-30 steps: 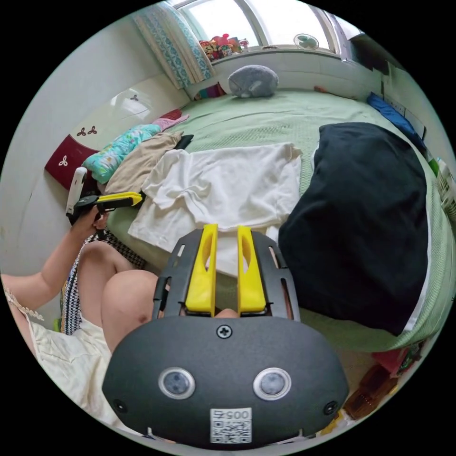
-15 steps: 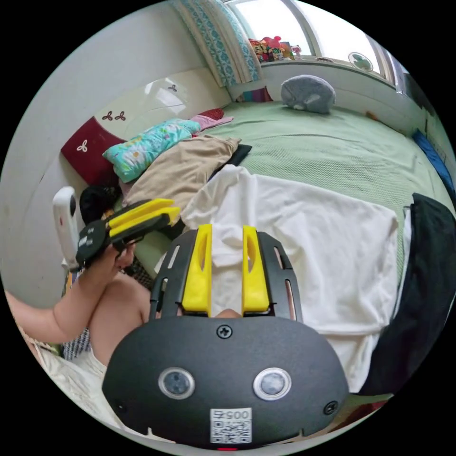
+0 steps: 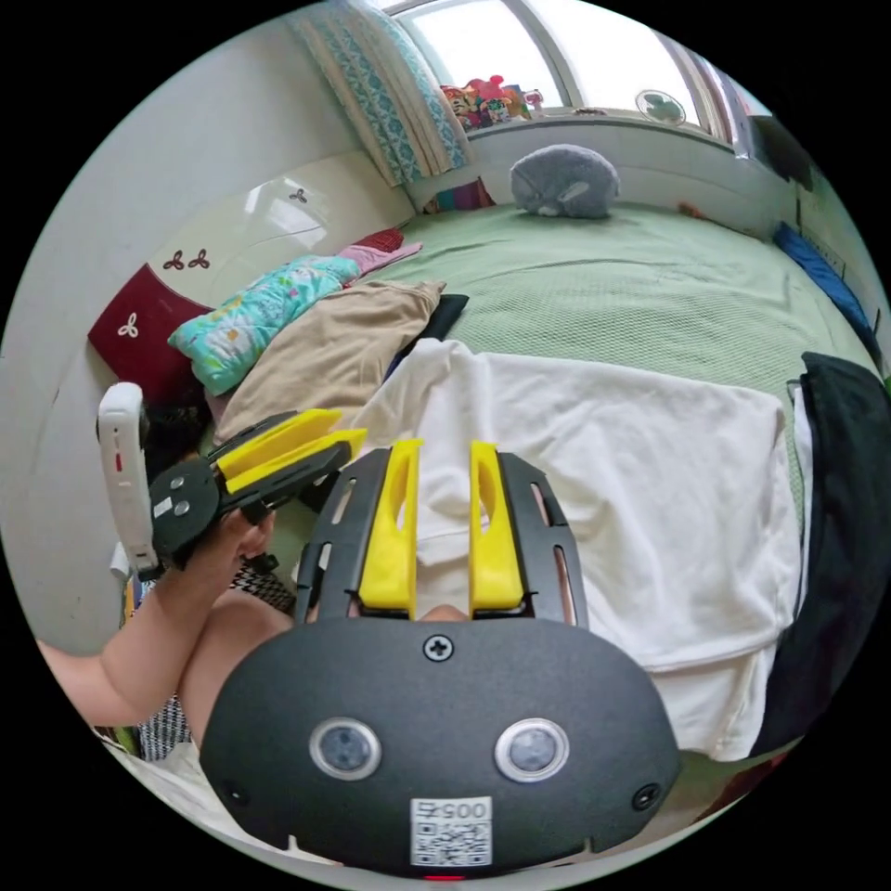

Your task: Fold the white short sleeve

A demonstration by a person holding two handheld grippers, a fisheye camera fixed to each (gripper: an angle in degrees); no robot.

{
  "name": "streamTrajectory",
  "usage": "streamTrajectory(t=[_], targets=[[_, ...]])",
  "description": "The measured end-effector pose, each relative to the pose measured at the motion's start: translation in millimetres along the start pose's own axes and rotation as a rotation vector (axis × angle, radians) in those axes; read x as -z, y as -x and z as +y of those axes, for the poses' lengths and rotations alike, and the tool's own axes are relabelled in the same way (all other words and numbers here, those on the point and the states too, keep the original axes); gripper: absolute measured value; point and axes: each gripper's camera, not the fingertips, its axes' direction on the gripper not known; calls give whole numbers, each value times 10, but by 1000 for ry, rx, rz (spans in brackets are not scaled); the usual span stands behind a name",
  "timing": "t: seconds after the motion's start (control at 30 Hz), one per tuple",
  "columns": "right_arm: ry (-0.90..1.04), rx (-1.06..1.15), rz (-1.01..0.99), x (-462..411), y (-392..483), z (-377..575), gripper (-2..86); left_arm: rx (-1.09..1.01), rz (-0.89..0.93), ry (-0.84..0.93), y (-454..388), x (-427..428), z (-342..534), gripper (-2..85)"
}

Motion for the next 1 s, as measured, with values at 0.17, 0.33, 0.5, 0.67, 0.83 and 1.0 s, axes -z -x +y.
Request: streamTrajectory(t=[0.17, 0.33, 0.5, 0.67, 0.83, 1.0], targets=[[28, 10, 94, -93, 13, 58, 83, 45, 60, 99, 115, -132, 75, 102], [28, -1, 115, -70, 11, 128, 79, 40, 20, 135, 169, -195, 139, 83], [-13, -49, 70, 36, -16, 192, 76, -33, -86, 178, 105, -252, 173, 80], [-13, -76, 61, 45, -6, 304, 76, -17, -157, 197, 268, -279, 193, 22], [-20, -81, 92, 74, -5, 428, 74, 10, -3, 150, 532, -61, 287, 8], [-22, -120, 91, 62, -67, 527, 68, 102, 140, 59, 905, 254, 502, 3]])
